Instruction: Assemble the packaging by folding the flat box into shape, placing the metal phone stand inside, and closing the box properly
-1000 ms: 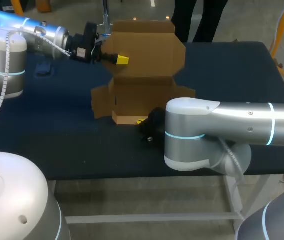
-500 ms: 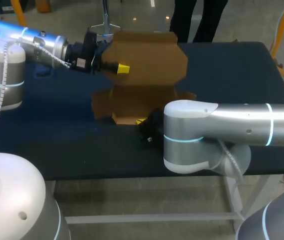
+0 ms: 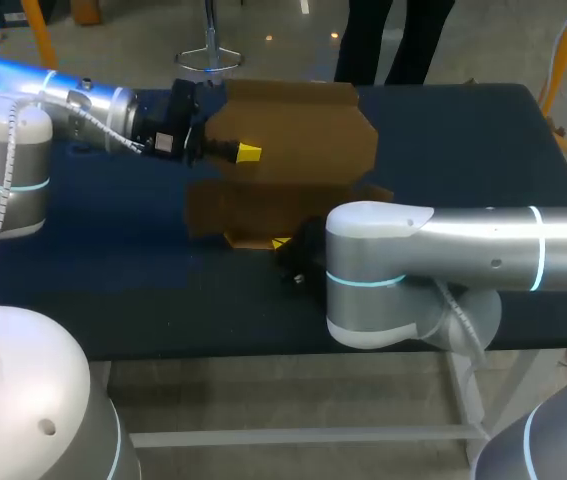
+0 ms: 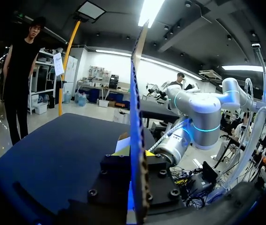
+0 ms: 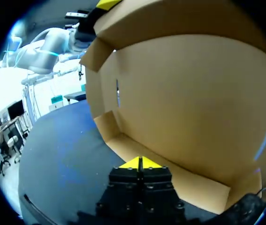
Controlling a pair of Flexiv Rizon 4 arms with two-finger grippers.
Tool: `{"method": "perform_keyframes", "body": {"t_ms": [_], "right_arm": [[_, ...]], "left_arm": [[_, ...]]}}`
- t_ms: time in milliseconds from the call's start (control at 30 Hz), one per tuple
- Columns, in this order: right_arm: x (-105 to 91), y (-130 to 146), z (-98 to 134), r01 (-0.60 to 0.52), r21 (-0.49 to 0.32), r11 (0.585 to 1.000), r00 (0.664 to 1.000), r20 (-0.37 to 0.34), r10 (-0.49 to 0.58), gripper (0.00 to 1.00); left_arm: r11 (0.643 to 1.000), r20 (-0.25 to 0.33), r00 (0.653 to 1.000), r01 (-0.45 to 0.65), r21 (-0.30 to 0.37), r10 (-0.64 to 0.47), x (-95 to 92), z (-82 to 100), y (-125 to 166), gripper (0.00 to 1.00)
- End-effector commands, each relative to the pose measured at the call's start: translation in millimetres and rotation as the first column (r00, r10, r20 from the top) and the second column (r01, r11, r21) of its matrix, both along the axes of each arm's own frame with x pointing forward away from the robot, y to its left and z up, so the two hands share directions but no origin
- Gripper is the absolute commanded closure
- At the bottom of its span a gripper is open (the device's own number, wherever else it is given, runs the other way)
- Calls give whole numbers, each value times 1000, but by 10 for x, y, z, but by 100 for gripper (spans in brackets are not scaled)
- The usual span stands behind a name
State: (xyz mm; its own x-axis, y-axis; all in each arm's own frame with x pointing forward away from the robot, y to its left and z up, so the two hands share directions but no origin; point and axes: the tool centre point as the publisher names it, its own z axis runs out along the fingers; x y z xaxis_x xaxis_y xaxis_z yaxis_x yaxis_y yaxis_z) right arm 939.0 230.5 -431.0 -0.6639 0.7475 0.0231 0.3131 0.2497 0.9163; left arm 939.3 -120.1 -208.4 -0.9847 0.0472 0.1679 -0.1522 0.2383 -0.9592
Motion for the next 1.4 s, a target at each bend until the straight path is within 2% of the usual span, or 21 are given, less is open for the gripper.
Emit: {"method": "perform_keyframes", "body": {"t_ms": [33,867,1400], "right_arm": [[14,35,-79,6,-2,1000,1000,2,-6,100],[14,35,-79,6,-2,1000,1000,2,-6,100],[14,35,-79,6,-2,1000,1000,2,-6,100]], "left_arm": [[1000,-3,1000,-11,-9,11,-57,-57,-12,100],[1000,-49,999,-6,-19,5,-90,-240,-15,100],[1000,-51,999,-7,-30,5,-24,-249,2,100]]}}
